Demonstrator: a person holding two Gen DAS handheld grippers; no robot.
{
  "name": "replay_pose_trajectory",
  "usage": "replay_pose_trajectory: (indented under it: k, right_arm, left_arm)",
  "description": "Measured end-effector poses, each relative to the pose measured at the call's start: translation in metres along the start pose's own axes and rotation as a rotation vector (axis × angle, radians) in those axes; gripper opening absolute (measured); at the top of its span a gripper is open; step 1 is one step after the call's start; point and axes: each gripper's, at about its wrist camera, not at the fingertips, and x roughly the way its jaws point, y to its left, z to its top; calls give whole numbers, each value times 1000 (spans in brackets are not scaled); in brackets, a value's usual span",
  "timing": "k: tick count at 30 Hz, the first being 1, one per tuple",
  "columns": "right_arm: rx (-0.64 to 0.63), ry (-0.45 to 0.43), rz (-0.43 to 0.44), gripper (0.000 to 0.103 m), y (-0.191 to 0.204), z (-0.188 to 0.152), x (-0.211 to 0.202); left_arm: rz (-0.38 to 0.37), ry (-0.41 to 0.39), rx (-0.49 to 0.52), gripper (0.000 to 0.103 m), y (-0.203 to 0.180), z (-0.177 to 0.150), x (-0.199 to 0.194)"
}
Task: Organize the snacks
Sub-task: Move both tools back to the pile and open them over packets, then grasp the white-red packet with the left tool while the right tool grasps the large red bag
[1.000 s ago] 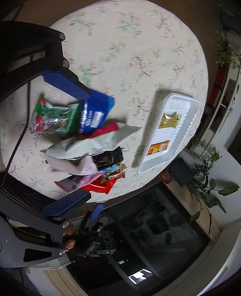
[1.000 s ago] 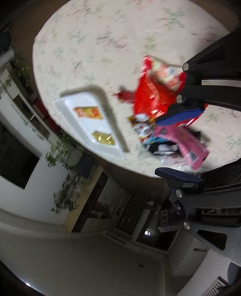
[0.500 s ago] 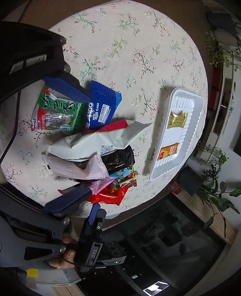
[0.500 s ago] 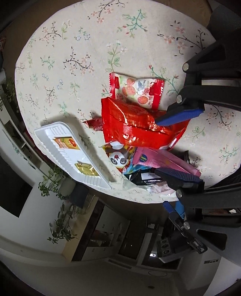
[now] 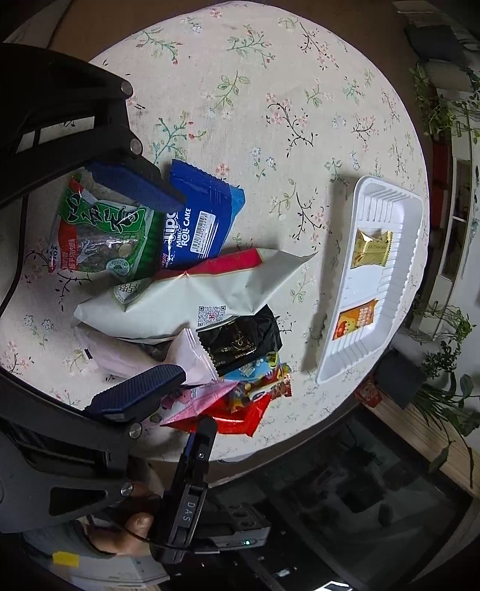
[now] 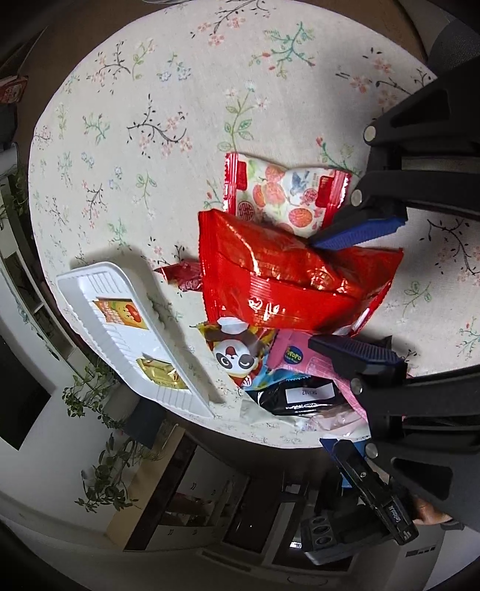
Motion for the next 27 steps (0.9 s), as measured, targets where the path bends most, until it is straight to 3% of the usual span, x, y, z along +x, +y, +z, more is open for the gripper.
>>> replay_pose_trajectory:
  k: [5,18,19,20,22,27]
  right_arm:
    - [-3,-1,5,51,-1,2,2]
    - [-19,-3,-1,52,2,4,6]
    - [-27,-4,-6,52,3,4,6]
    - [-33,-6,-9,52,4,4,6]
    - [-46,-6,-13,52,7,3,7]
    - [-76,-10,-18,40,11,2,8]
  left_arm:
    - [19,4,14,44,-2,3,2]
    - [89,49,123,45,-23,-2,8]
    - [103,45,148,41,-26,-2,8]
    - [107,45,164,31,-27,-3,8]
    - [109,44,182,31,-29,-4,8]
    - [131,48,235,27,-35,-5,9]
